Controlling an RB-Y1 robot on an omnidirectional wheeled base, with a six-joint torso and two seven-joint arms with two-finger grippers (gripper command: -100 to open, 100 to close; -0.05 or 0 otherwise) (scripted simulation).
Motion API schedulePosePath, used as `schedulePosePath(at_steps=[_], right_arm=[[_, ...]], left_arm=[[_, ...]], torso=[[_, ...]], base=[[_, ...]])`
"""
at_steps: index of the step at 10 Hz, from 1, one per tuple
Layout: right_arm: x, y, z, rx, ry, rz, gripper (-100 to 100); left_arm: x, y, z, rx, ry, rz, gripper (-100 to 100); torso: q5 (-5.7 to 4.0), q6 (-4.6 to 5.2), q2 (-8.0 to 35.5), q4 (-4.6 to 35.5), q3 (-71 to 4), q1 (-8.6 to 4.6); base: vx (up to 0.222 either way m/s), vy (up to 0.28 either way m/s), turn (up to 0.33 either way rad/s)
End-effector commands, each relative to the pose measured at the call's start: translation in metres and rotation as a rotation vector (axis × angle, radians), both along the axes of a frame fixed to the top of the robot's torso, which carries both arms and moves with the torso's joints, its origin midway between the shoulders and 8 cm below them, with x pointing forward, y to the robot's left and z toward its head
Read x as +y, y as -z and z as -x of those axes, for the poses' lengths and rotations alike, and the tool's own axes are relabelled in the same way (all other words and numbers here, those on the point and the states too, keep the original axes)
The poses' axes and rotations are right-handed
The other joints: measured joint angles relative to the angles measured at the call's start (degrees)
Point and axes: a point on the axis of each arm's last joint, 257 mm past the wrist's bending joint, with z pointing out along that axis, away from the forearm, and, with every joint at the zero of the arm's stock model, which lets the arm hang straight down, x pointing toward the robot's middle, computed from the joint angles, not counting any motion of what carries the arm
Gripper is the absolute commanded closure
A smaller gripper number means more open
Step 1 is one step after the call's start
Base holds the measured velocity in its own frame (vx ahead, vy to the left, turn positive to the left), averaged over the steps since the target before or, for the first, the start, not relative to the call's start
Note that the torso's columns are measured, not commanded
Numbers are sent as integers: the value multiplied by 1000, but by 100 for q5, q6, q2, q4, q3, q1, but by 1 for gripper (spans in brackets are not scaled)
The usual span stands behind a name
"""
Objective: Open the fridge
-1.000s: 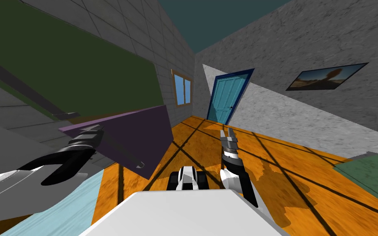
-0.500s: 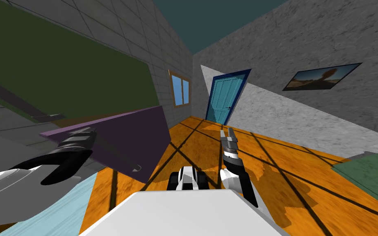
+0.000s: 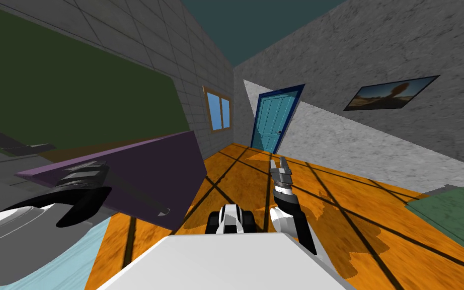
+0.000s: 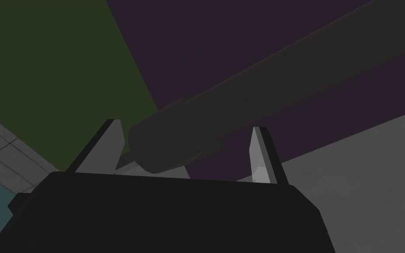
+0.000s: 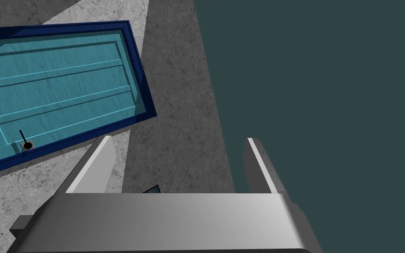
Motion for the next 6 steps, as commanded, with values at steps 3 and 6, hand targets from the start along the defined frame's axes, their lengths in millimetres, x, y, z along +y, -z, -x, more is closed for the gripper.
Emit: schedulePosePath(at_steps=[3,6], right_arm=[[0,0,0,0,0,0,0],[0,0,0,0,0,0,0]], left_arm=[[15,0,23,2,-103,3,100],[19,-2,32,-12,-144,2,100]], torso=[[-11,11,-12,-2,-10,-16],[-9,10,5,6,1,1]], base=[[71,-178,-14],[37,-99,-17]])
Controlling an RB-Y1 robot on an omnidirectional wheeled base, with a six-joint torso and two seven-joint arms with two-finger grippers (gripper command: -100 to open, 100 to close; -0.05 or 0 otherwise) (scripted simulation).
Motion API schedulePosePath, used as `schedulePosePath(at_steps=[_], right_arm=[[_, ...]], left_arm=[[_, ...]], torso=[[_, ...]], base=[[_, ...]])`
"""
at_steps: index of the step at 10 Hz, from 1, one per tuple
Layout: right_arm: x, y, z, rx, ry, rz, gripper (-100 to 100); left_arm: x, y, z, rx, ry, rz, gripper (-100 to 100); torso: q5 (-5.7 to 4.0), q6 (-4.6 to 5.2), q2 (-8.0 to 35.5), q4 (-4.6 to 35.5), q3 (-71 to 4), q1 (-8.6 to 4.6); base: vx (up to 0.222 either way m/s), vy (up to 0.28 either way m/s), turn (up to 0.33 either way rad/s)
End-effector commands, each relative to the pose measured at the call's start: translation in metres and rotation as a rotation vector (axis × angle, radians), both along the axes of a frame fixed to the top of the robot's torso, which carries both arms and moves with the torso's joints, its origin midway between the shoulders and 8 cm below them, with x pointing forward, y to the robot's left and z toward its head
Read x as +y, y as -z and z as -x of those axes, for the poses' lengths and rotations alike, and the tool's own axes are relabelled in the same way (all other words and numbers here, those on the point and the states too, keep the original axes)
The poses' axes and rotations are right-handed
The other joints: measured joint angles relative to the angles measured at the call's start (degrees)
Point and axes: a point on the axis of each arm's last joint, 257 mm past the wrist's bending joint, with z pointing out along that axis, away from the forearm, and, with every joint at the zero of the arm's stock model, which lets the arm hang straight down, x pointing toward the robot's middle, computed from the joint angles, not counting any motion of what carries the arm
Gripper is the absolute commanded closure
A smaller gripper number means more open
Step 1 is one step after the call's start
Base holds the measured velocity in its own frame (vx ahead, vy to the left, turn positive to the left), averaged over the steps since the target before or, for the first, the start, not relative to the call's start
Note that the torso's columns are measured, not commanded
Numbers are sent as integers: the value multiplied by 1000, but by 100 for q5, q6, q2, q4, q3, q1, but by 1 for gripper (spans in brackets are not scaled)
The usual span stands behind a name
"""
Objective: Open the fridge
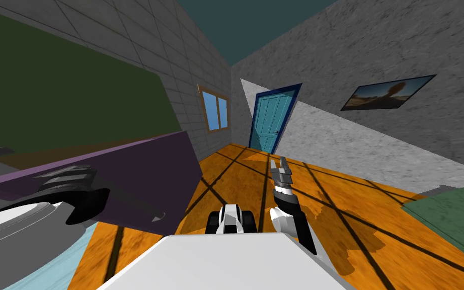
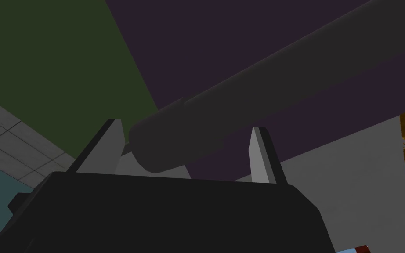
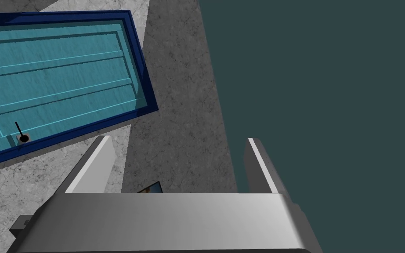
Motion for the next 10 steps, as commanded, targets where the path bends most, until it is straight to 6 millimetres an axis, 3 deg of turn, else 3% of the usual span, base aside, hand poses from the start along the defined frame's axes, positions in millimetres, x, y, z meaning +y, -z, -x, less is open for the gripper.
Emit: schedulePosePath(at_steps=[1,4,8,9,10], right_arm=[[0,0,0,0,0,0,0],[0,0,0,0,0,0,0],[0,0,0,0,0,0,0],[0,0,0,0,0,0,0],[0,0,0,0,0,0,0]], left_arm=[[4,-6,8,-14,-44,-14,100],[9,-5,23,-27,-100,-19,100],[10,-6,29,-34,-123,-30,100],[27,-5,38,-33,-171,-34,100],[27,-5,38,-33,-171,-34,100]], torso=[[2,-3,-5,-2,0,-9],[-14,3,-4,1,-2,-31],[-18,-11,19,10,10,-25],[-22,-17,32,17,15,-7],[-15,-9,4,8,1,-24]], base=[[72,-164,-24],[73,-170,-21],[33,-96,-13],[81,-125,-25],[120,-169,-7]])
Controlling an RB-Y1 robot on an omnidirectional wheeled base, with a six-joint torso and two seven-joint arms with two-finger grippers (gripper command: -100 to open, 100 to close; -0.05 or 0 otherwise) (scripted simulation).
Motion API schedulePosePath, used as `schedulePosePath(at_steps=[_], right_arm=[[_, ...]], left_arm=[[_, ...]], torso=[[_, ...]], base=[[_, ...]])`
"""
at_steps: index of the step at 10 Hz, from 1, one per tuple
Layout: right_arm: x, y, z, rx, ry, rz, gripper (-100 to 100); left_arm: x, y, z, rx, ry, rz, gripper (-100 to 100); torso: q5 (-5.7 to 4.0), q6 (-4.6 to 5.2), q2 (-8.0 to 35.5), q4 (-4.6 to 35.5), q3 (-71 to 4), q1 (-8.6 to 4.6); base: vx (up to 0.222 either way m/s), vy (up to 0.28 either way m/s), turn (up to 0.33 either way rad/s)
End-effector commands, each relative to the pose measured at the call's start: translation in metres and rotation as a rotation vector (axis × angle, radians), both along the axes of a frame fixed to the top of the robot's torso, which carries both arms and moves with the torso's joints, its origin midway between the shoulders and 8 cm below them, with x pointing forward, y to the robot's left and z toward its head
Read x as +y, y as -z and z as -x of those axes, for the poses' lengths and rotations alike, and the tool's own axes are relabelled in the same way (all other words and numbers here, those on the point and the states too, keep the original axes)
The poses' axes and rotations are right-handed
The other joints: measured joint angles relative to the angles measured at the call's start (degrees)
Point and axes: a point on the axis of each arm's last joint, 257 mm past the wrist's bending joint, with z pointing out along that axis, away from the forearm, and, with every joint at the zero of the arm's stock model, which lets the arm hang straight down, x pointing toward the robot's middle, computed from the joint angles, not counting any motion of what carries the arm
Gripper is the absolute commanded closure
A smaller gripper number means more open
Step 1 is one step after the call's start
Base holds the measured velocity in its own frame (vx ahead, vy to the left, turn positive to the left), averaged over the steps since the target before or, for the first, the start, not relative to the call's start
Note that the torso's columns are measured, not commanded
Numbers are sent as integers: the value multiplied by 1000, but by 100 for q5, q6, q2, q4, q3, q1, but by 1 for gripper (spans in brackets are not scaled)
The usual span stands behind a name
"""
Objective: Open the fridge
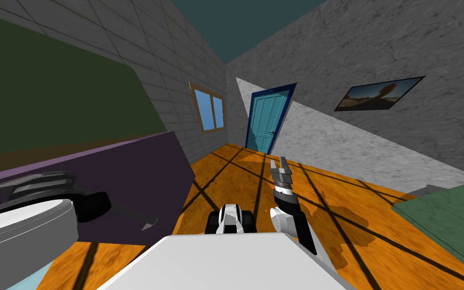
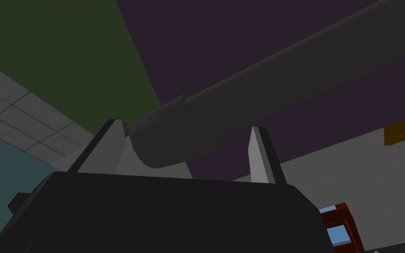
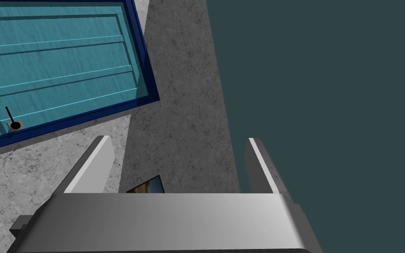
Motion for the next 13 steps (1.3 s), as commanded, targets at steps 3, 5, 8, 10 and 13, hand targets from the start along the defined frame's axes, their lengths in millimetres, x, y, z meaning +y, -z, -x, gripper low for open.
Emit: schedulePosePath(at_steps=[3,5,8,10,13], right_arm=[[0,0,0,0,0,0,0],[0,0,0,0,0,0,0],[0,0,0,0,0,0,0],[0,0,0,0,0,0,0],[0,0,0,0,0,0,0]], left_arm=[[40,-1,23,2,-109,-8,100],[64,0,39,0,-178,-2,100],[85,-2,56,-1,-243,-11,100],[100,-2,69,-3,-289,-9,100],[113,-11,72,4,-313,-7,-100]], torso=[[-1,22,-26,-13,-21,-12],[-9,24,-29,-11,-27,17],[-4,30,-26,-10,-25,18],[-8,28,-9,-4,-17,32],[-1,6,8,-2,-3,25]], base=[[140,-260,-32],[186,-265,-40],[154,-236,-18],[107,-176,-40],[71,-115,11]])
